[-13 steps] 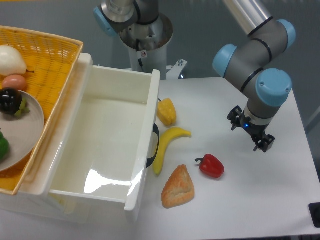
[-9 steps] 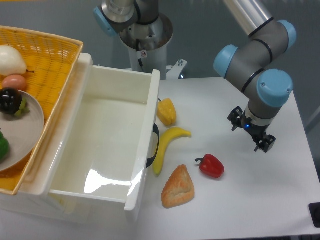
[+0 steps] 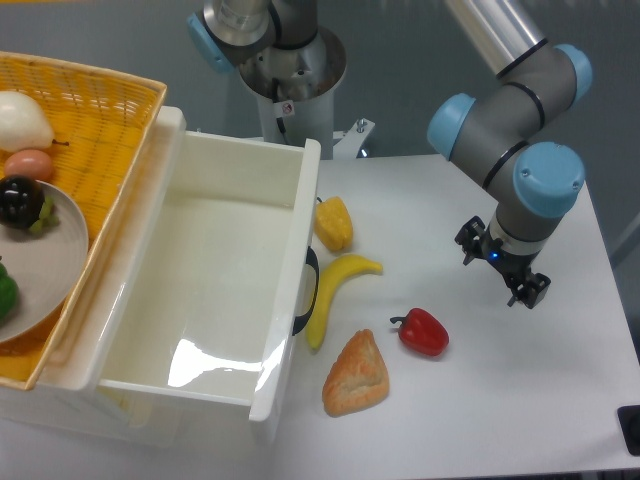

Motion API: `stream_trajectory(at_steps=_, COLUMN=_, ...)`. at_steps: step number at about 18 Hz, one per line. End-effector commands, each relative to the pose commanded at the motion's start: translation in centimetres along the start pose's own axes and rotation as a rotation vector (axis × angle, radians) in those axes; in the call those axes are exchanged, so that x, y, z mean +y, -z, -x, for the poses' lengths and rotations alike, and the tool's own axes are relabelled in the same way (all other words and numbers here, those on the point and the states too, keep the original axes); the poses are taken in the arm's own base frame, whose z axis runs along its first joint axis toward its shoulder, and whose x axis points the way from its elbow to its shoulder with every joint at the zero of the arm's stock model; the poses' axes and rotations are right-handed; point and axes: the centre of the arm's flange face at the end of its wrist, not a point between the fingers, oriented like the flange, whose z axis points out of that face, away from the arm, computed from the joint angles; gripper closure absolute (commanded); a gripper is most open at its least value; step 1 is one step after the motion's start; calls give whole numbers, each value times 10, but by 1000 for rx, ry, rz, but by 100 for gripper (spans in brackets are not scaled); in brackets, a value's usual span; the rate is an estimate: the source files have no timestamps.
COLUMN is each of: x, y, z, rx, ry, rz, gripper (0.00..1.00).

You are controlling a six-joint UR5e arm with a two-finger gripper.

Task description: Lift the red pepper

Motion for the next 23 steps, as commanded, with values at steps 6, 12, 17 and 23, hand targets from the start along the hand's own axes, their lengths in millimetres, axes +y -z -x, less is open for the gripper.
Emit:
stream_trajectory(at_steps=6, x=-5, y=-4, z=-6, rx=1, ry=3, rz=-29, gripper=0)
stream_trajectory(at_steps=12, x=-32, y=-20, z=-11, rx=22, ry=-47, rz=-29, gripper=0)
stream_trajectory(at_steps=17, x=-49, y=-28, z=-10, rx=16, ry=-274, rz=-202, gripper=0)
stream_trajectory(at_steps=23, x=-79, y=-28, z=-12, rx=-12, ry=-566, rz=-209, gripper=0)
